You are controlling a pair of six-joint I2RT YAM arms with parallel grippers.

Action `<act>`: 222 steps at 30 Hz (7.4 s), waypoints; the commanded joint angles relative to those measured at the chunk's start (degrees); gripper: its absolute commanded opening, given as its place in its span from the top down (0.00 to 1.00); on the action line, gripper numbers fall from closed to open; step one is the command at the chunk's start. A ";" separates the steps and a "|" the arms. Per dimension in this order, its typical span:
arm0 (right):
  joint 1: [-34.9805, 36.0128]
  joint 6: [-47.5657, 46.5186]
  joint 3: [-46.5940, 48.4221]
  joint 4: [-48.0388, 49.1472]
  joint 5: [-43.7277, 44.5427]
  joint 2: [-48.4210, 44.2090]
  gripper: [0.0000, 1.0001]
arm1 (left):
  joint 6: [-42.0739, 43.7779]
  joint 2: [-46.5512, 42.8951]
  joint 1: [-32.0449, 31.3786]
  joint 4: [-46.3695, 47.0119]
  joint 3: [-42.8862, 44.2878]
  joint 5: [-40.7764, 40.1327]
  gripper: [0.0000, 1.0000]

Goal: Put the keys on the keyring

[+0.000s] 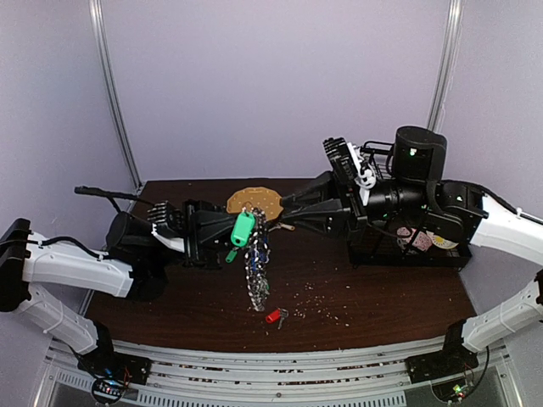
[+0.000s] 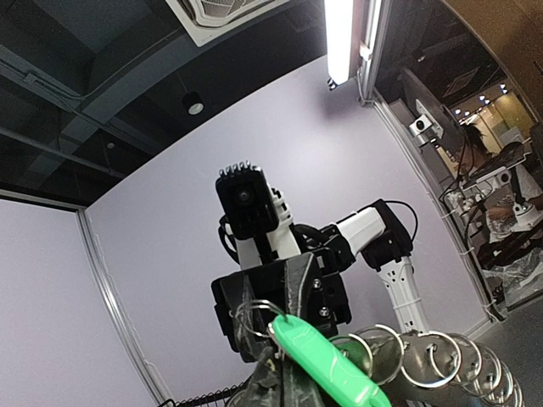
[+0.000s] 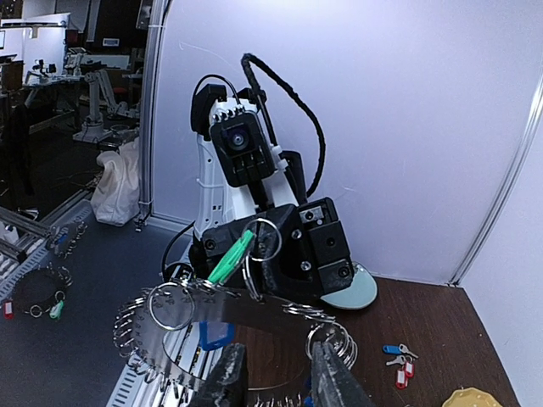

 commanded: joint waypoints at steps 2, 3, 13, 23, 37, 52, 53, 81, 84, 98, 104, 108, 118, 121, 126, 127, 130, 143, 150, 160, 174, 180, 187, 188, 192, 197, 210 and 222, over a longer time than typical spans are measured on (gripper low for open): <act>2.52 -2.94 0.58 1.84 2.94 0.50 0.70 | 0.70 -0.07 -0.33 3.29 2.00 -0.59 1.00; 3.18 -3.42 0.89 1.88 3.79 0.73 0.70 | 0.82 -0.12 -0.33 3.26 1.92 -0.65 1.00; 4.83 -3.56 2.40 4.10 7.73 3.16 0.78 | 1.61 -1.02 -0.41 2.02 1.38 -0.96 1.00; 4.90 -3.40 3.46 4.45 8.30 3.46 0.79 | 2.11 -1.24 -0.49 1.74 1.17 -1.14 1.00; 5.17 -6.57 5.51 0.83 3.15 5.32 0.72 | 3.77 -2.75 -0.46 0.55 -0.19 -2.95 1.00; 5.29 -5.28 5.13 2.85 5.39 5.55 1.00 | 4.87 -2.97 -0.48 -1.56 -0.29 -3.15 1.00; 5.27 -5.12 5.13 2.89 6.18 5.55 1.00 | 4.87 -2.98 -0.43 -1.70 -0.34 -3.26 1.00; 7.35 -13.48 12.67 -14.46 34.50 8.77 1.00 | -3.04 -17.89 -0.50 -53.89 6.99 -22.05 0.66; 7.84 -14.21 12.77 -14.48 34.94 8.97 1.00 | -5.96 -17.48 -0.50 -56.12 8.41 -22.48 0.66; 8.24 -6.97 16.89 -13.54 39.29 11.71 1.00 | 5.25 -19.80 -7.90 -59.70 5.10 -39.45 0.42; 8.30 -4.96 16.39 -12.37 37.80 11.58 1.00 | 8.81 -17.93 -9.29 -55.83 5.38 -49.23 0.53; 8.28 -5.14 16.20 -12.35 37.74 11.48 1.00 | 8.52 -18.86 -9.29 -55.66 4.74 -52.06 0.57; 8.30 -5.84 16.34 -12.46 36.57 12.01 1.00 | 7.66 -20.33 -9.29 -53.43 4.63 -51.18 0.49; 8.26 -5.66 16.26 -12.35 36.34 12.22 1.00 | 7.90 -22.17 -9.29 -53.17 5.01 -42.78 0.48; 8.31 -5.62 15.68 -11.81 36.64 11.88 1.00 | 5.41 -24.36 -9.21 -53.93 4.94 -41.17 0.45; 8.25 -5.52 15.74 -11.82 36.62 11.88 1.00 | 5.13 -24.76 -9.02 -53.98 4.76 -42.46 0.45; 8.29 -5.58 15.76 -11.75 36.69 11.87 1.00 | 4.08 -24.10 -8.25 -56.54 6.59 -45.21 0.47; 8.24 -5.46 15.23 -10.69 37.11 11.26 1.00 | 5.87 -18.85 -8.24 -61.55 10.51 -50.89 0.66; 8.25 -6.11 16.19 -10.91 35.69 11.79 1.00 | 8.20 -17.96 -8.24 -61.56 10.63 -49.33 0.84; 8.23 -6.24 16.56 -11.00 34.08 11.70 1.00 | 11.34 -16.07 -8.18 -60.59 10.78 -51.39 1.00; 3.50 10.47 2.32 19.59 30.73 7.98 1.00 | 7.34 -12.92 -7.80 -63.80 11.61 -51.11 1.00; 3.41 15.31 -0.94 30.42 33.83 9.08 1.00 | 4.58 -10.54 -7.84 -60.62 10.95 -44.27 1.00; 3.27 19.18 -4.49 36.18 30.43 9.89 1.00 | 1.18 -11.96 -7.97 -56.63 8.42 -41.15 0.84; 3.03 19.49 -4.50 35.69 28.95 9.87 1.00 | 0.83 -13.15 -7.97 -56.78 7.84 -40.03 0.71; 1.30 19.13 -6.27 35.88 22.54 9.13 1.00 | 1.48 -21.30 -7.89 -59.77 4.71 -38.61 0.49; 0.57 15.87 -7.43 35.48 15.64 8.28 1.00 | 2.20 -27.69 -7.59 -65.64 5.38 -34.10 0.45; 0.34 16.15 -8.70 40.38 4.73 8.67 1.00 | 3.71 -20.67 -5.82 -78.87 19.98 -30.87 0.73; 0.38 15.42 -7.84 38.98 2.93 8.98 1.00 | 6.27 -17.42 -5.71 -80.51 21.15 -32.33 0.97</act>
